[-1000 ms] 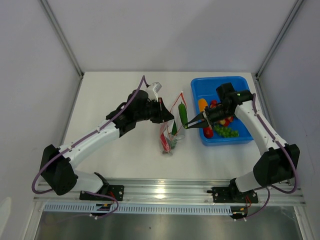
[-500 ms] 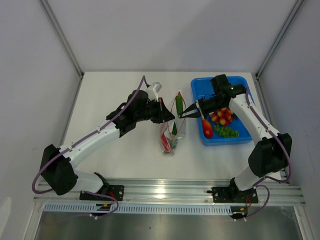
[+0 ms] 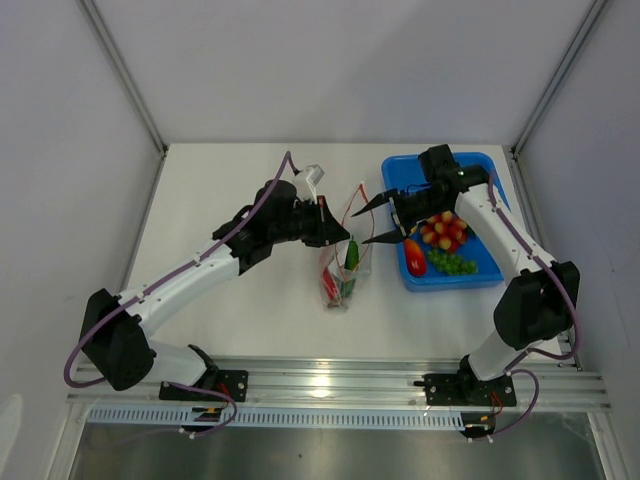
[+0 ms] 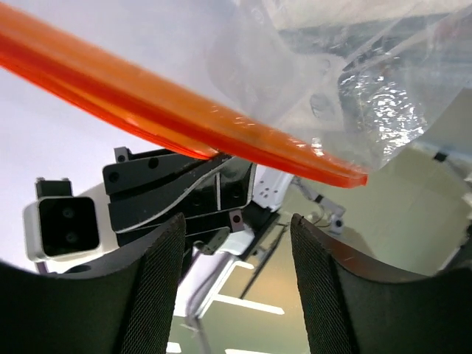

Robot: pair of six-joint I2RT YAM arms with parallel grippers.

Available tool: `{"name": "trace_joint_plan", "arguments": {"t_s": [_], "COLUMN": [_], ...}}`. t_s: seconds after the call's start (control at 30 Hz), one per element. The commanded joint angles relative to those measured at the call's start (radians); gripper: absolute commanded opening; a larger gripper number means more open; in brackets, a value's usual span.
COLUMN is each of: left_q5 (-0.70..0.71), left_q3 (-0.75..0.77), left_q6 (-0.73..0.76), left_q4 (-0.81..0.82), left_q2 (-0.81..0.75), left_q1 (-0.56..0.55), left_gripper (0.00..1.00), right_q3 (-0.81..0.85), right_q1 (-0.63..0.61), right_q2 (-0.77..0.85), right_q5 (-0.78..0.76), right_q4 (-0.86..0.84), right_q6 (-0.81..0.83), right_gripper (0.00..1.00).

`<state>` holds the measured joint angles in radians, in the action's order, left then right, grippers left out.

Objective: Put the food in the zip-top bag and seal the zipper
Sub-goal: Place the fake vegetable in the zipper food storage bag.

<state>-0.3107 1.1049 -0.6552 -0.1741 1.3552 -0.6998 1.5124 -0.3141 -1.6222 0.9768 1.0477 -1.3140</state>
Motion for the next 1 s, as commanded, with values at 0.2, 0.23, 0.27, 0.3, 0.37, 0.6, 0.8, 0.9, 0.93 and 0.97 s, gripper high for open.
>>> {"name": "trace_joint_plan", "arguments": {"t_s": [0.2,0.23,0.27,0.3,0.37,0.6,0.8,0.9,0.93,0.97], "left_q5": [-0.028,-0.028,-0.028,-0.028,-0.028,-0.001,0.001,0.013,0.012,0.010], "left_q3": [0.036,0.033,0.032,0.032,0.030,-0.014,-0.013,-0.002,0.003,0.013], "left_q6": [0.026,0.029,0.034,0.040,0.049,0.107,0.186,0.226,0.233,0.244], "left_q4": [-0.041,-0.053,-0.060,-0.070,-0.102,-0.160,-0.209,-0.235,-0.249,-0.252], "left_q2": [-0.021,-0.024,-0.027,-0.030,-0.039,-0.108,-0.165,-0.186,-0.189,-0.192], "left_q1": [-0.006,-0.003,-0.003,-0.003,0.003,0.014,0.022,0.026,0.028,0.031], "left_gripper": [0.01,0.00,0.01,0.01,0.01,0.00,0.00,0.01,0.01,0.01], "right_q3": [0.241,0.290,0.290,0.352,0.419,0.592,0.390,0.240,0.167,0.138], "right_q1": [0.078,0.110,0.128,0.148,0.184,0.204,0.231,0.282,0.300,0.303], "right_q2": [-0.041,-0.038,-0.041,-0.044,-0.060,-0.059,-0.009,0.057,0.088,0.102], "right_q5": [-0.167,-0.212,-0.240,-0.271,-0.378,-0.695,-0.567,-0.478,-0.466,-0.472], "right_q4": [0.296,0.317,0.331,0.368,0.412,0.440,0.275,0.155,0.128,0.088], "right_q6": [0.409,0.473,0.508,0.545,0.661,0.818,0.904,0.859,0.854,0.848], "right_gripper": [0.63,0.63,0.64,0.64,0.70,0.99,0.99,0.99,0.99,0.99]}}
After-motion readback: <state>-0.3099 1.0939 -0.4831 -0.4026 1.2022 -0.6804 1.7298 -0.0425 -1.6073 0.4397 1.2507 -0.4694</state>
